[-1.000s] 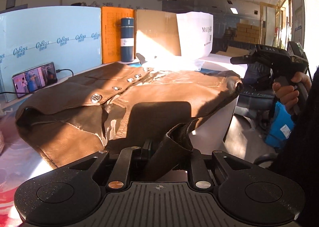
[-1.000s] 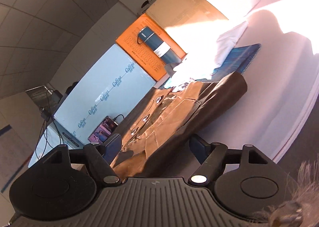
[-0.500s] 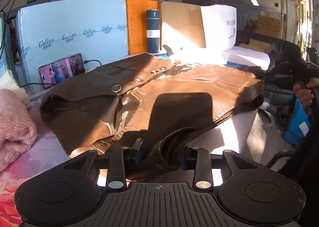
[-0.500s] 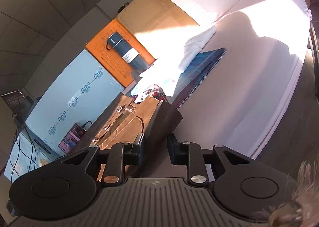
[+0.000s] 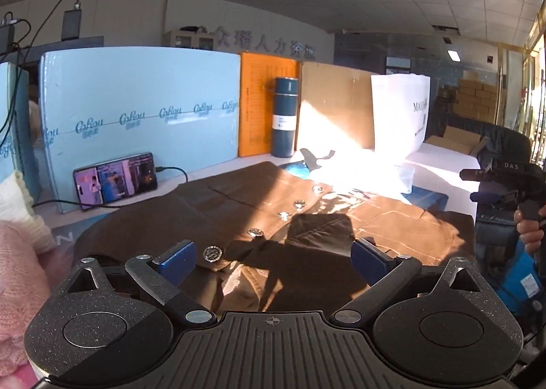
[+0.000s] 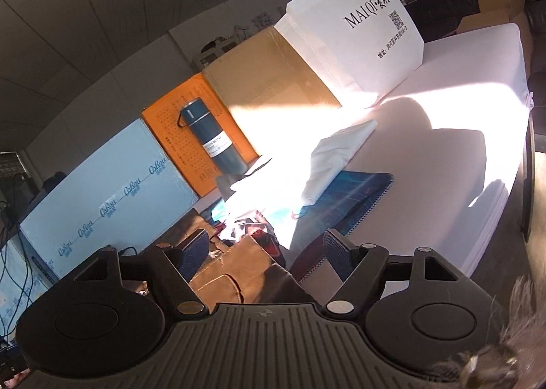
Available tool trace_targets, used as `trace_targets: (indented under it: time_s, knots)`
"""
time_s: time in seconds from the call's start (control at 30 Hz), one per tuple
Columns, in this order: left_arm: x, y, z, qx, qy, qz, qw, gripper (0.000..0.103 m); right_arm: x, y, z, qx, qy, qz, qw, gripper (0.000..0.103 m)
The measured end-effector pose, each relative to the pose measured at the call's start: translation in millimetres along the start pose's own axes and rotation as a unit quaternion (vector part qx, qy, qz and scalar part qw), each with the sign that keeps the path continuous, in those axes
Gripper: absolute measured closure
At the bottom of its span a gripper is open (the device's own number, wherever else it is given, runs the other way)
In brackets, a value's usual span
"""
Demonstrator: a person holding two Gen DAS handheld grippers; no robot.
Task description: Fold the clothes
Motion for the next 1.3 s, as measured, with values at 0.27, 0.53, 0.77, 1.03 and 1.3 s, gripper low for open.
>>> trace_targets:
  time_s: [0.27, 0.53, 0.77, 1.03, 1.3]
  knots:
    - [71, -9, 8, -0.042, -0.099, -0.04, 0.9934, 0.004, 66, -40, -17, -0.045, -0.06, -0.038, 0.996, 0.021]
    - [84, -18, 29, -0.041, -0.129, -0.076, 0.9879, 0.004, 118, -38, 6, -0.132, -0.15, 0.033, 0.979, 0.016]
    - [79, 0, 31, 0.004, -0.125, -0.025, 0.9919, 0.054, 125, -53, 22, -0.216, -0.131, 0.07, 0.965, 0.014]
    - [62, -5, 24, -0.018, -0.088, -0.015, 0.9959, 0.098, 118, -55, 13, -0.194, -0.123, 0.045, 0.972, 0.014]
    - [60, -24, 23, -0.049, -0.11, -0.083, 0.9892, 0.009, 117, -66, 14, -0.221, -0.134, 0.036, 0.965, 0.014]
Point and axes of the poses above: each gripper's, at about its wrist camera, not at the fingertips, and x roughly the way its jaws point, y to its right, z to its underside, the point moved 2 cm from there along x, roughly the way its jaws point, and after that the axes turned 12 degrees about -x, right-handed, at the moved point
